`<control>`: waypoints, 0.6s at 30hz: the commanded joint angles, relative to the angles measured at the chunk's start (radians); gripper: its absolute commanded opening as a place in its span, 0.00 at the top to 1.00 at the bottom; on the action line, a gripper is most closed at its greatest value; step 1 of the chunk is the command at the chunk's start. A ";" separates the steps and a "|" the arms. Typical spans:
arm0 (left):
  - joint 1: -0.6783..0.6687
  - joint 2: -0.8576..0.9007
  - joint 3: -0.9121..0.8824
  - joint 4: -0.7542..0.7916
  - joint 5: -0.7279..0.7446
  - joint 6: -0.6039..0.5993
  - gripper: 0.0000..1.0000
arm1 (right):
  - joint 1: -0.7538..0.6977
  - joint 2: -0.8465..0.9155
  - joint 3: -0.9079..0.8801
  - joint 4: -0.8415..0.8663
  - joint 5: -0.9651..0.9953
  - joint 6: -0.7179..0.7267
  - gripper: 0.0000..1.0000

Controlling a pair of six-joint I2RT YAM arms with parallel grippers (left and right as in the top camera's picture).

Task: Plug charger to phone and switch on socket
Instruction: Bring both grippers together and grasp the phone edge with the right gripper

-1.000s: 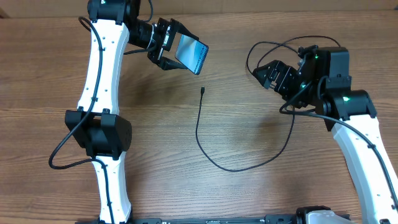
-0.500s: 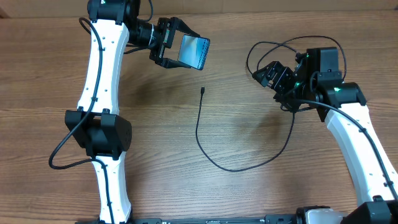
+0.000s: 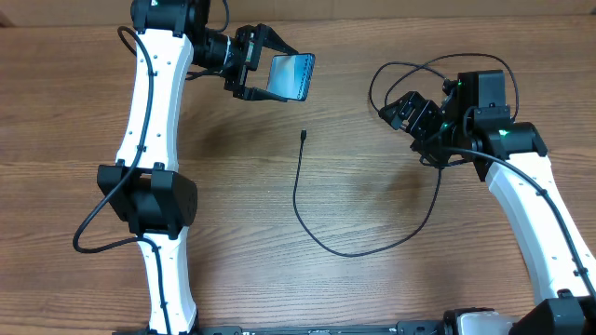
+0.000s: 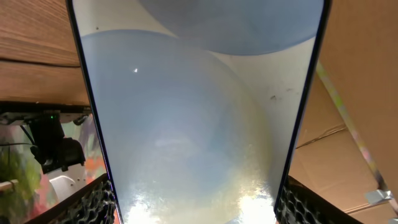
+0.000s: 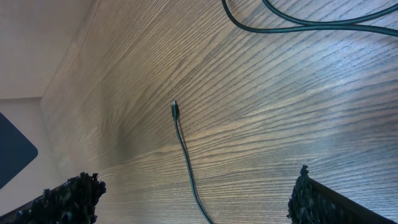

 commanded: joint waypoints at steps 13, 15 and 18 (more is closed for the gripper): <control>0.003 -0.002 0.033 0.002 -0.007 -0.034 0.39 | 0.005 0.004 0.023 0.003 0.010 0.003 0.00; -0.004 -0.002 0.033 0.001 -0.066 -0.034 0.39 | 0.005 0.004 0.023 0.003 0.010 0.003 0.00; -0.020 -0.002 0.033 0.002 -0.156 -0.035 0.41 | 0.005 0.004 0.023 0.002 0.010 0.003 0.00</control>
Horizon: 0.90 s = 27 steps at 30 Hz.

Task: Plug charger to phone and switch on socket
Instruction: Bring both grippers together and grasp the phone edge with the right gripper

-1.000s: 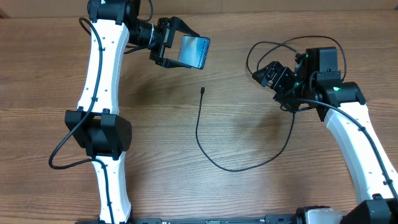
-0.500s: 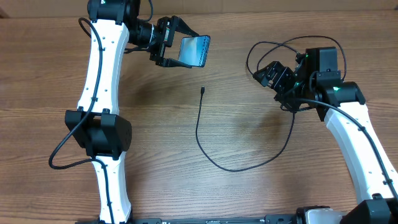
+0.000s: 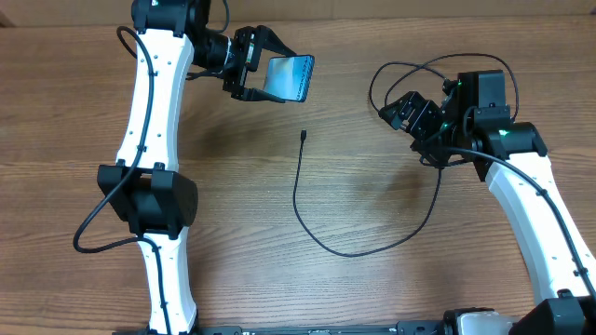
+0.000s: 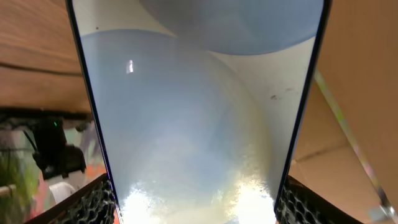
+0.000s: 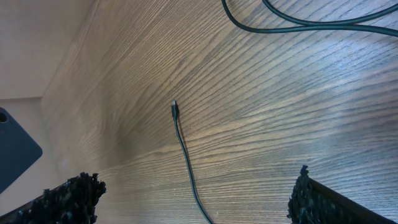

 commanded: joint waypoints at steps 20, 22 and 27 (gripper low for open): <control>-0.137 -0.002 0.033 0.002 -0.454 -0.066 0.43 | 0.066 0.014 0.023 0.188 -0.204 -0.082 0.03; -0.143 -0.002 0.033 0.002 -0.454 -0.066 0.43 | 0.090 0.014 0.023 0.214 -0.204 -0.082 0.05; -0.153 -0.002 0.033 0.002 -0.454 -0.066 0.41 | 0.154 0.014 0.023 0.266 -0.183 -0.079 0.09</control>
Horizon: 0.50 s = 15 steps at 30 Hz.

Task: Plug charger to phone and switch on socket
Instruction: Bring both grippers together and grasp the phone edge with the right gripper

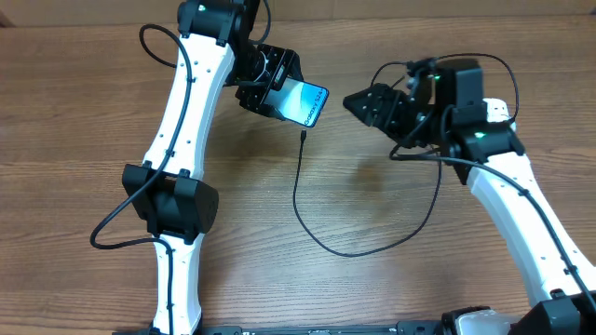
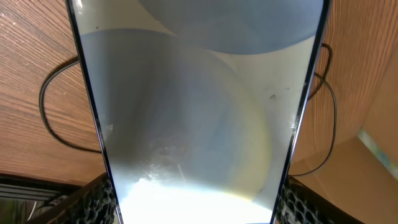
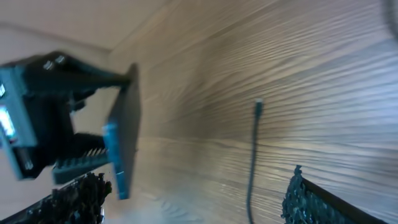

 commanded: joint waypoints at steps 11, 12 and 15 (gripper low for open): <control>-0.028 -0.002 0.033 0.001 0.005 -0.014 0.41 | 0.139 0.004 0.023 0.105 0.083 0.043 0.33; -0.032 -0.002 0.033 0.001 0.007 -0.014 0.41 | 0.148 0.005 0.023 0.112 0.089 0.043 0.32; -0.047 -0.002 0.033 0.001 0.008 -0.015 0.41 | 0.171 0.005 0.023 0.114 0.130 0.043 0.32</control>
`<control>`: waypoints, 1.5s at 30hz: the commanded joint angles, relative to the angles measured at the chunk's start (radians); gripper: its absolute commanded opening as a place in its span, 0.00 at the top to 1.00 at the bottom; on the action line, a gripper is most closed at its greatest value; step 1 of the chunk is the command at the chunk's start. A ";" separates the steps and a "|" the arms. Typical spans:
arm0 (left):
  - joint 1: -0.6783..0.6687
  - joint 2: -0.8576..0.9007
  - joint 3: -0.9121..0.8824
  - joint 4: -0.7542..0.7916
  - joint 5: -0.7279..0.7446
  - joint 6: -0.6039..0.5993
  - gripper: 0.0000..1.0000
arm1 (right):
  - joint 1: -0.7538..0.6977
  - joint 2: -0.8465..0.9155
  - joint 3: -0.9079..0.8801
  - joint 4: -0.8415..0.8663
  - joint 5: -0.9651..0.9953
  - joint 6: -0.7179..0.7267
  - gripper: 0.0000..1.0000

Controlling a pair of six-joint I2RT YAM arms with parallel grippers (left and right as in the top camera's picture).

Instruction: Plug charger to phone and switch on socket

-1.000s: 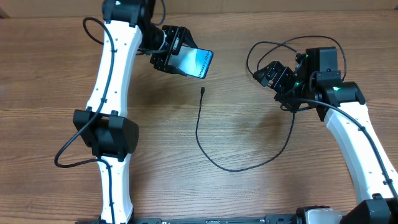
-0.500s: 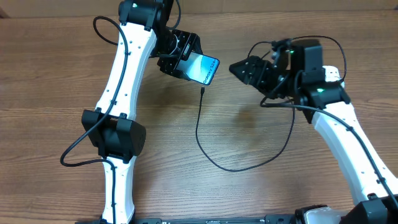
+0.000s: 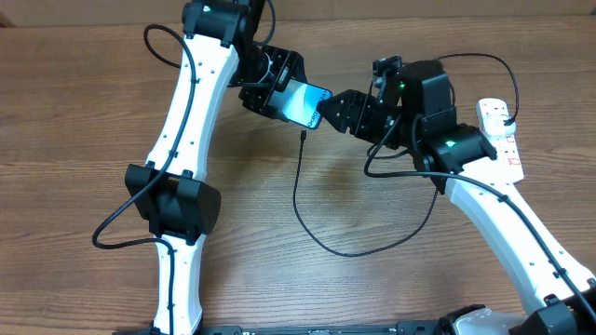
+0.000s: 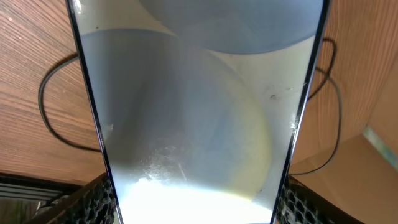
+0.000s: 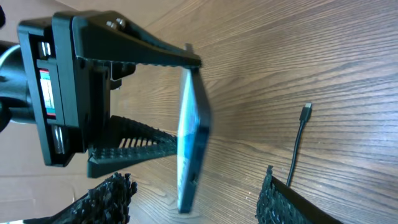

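My left gripper (image 3: 277,86) is shut on the blue phone (image 3: 304,103) and holds it tilted in the air above the table's far middle. The phone's screen (image 4: 196,106) fills the left wrist view. My right gripper (image 3: 333,110) is open, level with the phone's free end. In the right wrist view the phone (image 5: 191,146) stands edge-on between my open right fingers (image 5: 109,199). The black charger cable (image 3: 307,214) lies on the table, its loose plug (image 3: 304,136) just below the phone. That plug (image 5: 306,112) lies flat on the wood.
A white socket strip (image 3: 498,130) lies at the far right with a plug in it. The cable loops across the middle of the wooden table (image 3: 84,186). Black arm wiring hangs behind both arms.
My right gripper has moved left to the phone, whose free end now sits between its open fingers. The left gripper and phone have barely shifted. The socket strip has come into the overhead view.
At first my left gripper held the phone at the far left-middle while the right gripper stood open at the far right. Both then moved toward the middle, above the cable's plug. Now the open right fingers flank the phone's free end.
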 commanded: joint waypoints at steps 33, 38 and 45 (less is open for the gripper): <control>-0.088 -0.002 0.033 0.002 0.036 -0.052 0.37 | 0.048 0.088 0.011 0.025 0.093 0.089 0.53; -0.088 -0.002 0.033 0.002 0.036 -0.052 0.37 | 0.048 0.088 0.011 0.052 0.089 0.089 0.58; -0.088 -0.002 0.033 0.002 0.036 -0.053 0.37 | 0.048 0.088 0.011 0.058 0.071 0.089 0.62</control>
